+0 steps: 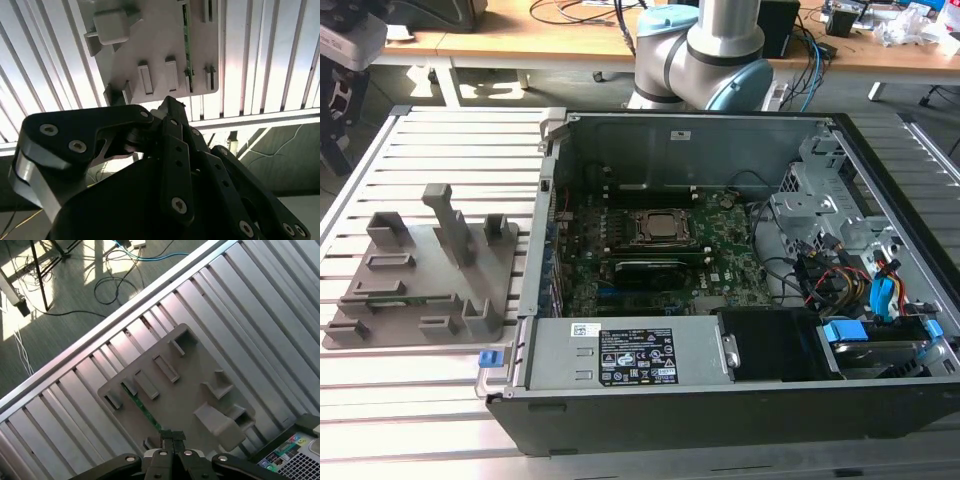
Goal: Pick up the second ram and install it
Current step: 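Pick up the second ram and move it above second insertion slot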
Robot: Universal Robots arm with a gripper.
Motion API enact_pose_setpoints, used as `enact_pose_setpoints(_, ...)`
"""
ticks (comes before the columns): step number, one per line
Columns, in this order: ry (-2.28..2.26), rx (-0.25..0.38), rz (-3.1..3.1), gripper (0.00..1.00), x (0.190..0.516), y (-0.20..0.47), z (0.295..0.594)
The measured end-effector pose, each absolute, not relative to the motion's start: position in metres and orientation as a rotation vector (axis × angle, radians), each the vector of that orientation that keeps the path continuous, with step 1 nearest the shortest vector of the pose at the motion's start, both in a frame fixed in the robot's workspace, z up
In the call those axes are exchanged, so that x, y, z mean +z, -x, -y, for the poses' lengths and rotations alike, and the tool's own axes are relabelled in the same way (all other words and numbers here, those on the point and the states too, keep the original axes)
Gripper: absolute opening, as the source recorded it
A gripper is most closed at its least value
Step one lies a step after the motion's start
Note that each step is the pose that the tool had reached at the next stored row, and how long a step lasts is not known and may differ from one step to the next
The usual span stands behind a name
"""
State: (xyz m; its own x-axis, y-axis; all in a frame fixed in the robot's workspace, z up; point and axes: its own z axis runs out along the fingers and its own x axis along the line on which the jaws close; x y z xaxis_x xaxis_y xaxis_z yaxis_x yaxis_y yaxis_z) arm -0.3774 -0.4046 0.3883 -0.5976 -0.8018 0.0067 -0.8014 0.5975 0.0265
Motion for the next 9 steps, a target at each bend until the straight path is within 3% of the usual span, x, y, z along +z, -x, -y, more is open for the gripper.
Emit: enact_pose_setpoints(9,-1.696,-0.029,2.620,0.11,0.3883,0.3774,0.4041)
